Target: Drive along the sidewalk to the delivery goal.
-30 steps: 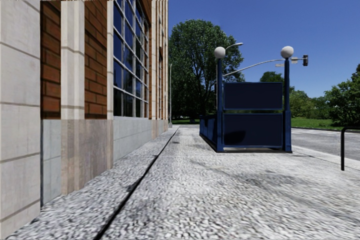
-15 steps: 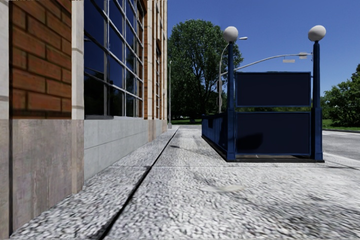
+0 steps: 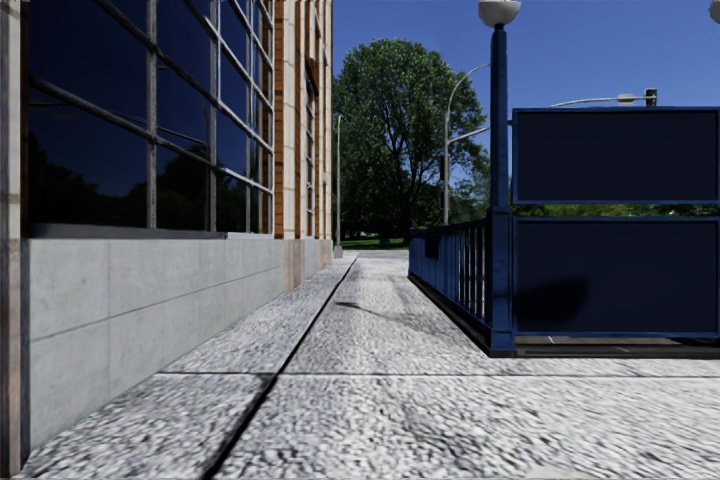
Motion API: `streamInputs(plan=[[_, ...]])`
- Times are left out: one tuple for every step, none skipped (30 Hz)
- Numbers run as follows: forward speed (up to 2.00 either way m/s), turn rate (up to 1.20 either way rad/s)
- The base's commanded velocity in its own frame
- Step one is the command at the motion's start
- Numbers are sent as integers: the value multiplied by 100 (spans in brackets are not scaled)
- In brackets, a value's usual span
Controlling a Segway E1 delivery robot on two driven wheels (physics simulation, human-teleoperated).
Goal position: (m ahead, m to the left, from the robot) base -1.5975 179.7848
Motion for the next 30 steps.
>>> streamInputs(plan=[[200,0],[200,0],[200,0],[200,0],[200,0],[200,0],[200,0],[200,0],[200,0],[200,0],[200,0],[200,0],[200,0],[200,0],[200,0],[200,0],[200,0],[200,0],[200,0],[200,0],[200,0],[200,0],[200,0],[200,0],[200,0],[200,0],[200,0],[200,0],[200,0],[200,0]])
